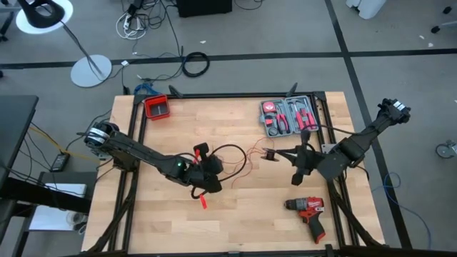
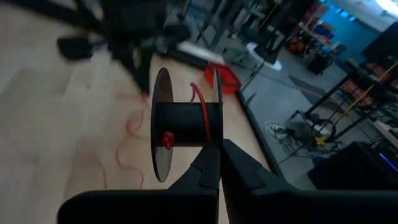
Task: Coil cords
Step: Coil the red wire onto the black spool
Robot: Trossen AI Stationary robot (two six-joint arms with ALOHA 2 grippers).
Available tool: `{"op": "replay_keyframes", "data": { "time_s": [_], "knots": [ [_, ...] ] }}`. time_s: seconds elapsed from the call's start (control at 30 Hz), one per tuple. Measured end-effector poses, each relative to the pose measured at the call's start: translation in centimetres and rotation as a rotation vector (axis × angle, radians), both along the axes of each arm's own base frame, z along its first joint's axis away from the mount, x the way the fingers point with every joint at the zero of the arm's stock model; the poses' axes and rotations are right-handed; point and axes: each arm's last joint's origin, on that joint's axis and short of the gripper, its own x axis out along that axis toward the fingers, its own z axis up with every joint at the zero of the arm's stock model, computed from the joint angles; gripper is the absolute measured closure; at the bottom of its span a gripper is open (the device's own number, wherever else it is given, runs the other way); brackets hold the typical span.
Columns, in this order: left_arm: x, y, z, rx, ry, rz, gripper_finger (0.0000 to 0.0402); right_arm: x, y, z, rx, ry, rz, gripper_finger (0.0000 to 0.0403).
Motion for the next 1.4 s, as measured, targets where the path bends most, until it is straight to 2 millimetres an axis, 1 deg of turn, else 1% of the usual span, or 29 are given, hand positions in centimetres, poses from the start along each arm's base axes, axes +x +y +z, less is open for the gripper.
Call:
{"op": "replay_keyframes", "data": {
  "time_s": [0.13,0.3,0.43,0.57,0.77,0.83,0.97,1.1,1.27,1.4],
  "knots": [
    [0.4,0.4,-0.8,-0.037,-0.070,-0.007,0.0401,0.6,0.1,1.2,0.042,-0.109,-0.012,0.0403],
    [1.1,1.1,-1.3,-0.112,-0.213,-0.030,0.0401,1.9,-0.4,2.3,0.121,-0.251,-0.093,0.0403],
    [1.8,1.4,-1.8,-0.132,-0.272,-0.026,0.0401,3.3,-1.2,2.3,0.133,-0.292,-0.152,0.0403],
    [2.4,1.7,-2.7,-0.141,-0.289,-0.006,0.0401,5.0,-2.4,2.1,0.152,-0.325,-0.191,0.0403],
    [3.3,2.5,-3.7,-0.145,-0.308,0.025,0.0401,7.7,-4.5,1.4,0.272,-0.381,-0.173,0.0402],
    [3.4,2.7,-3.7,-0.152,-0.317,0.032,0.0401,8.1,-5.1,1.4,0.322,-0.418,-0.191,0.0403],
    [3.4,2.5,-3.6,-0.153,-0.331,0.027,0.0401,8.6,-6.1,1.2,0.364,-0.453,-0.241,0.0403],
    [3.4,2.5,-3.6,-0.161,-0.333,0.030,0.0401,8.7,-6.9,1.2,0.459,-0.491,-0.235,0.0403],
    [3.4,2.5,-3.6,-0.182,-0.344,0.041,0.0401,8.8,-7.8,1.3,0.477,-0.516,-0.271,0.0403],
    [3.5,2.8,-3.6,-0.186,-0.343,0.045,0.0401,8.9,-8.2,1.8,0.529,-0.564,-0.216,0.0403]
  ]
}}
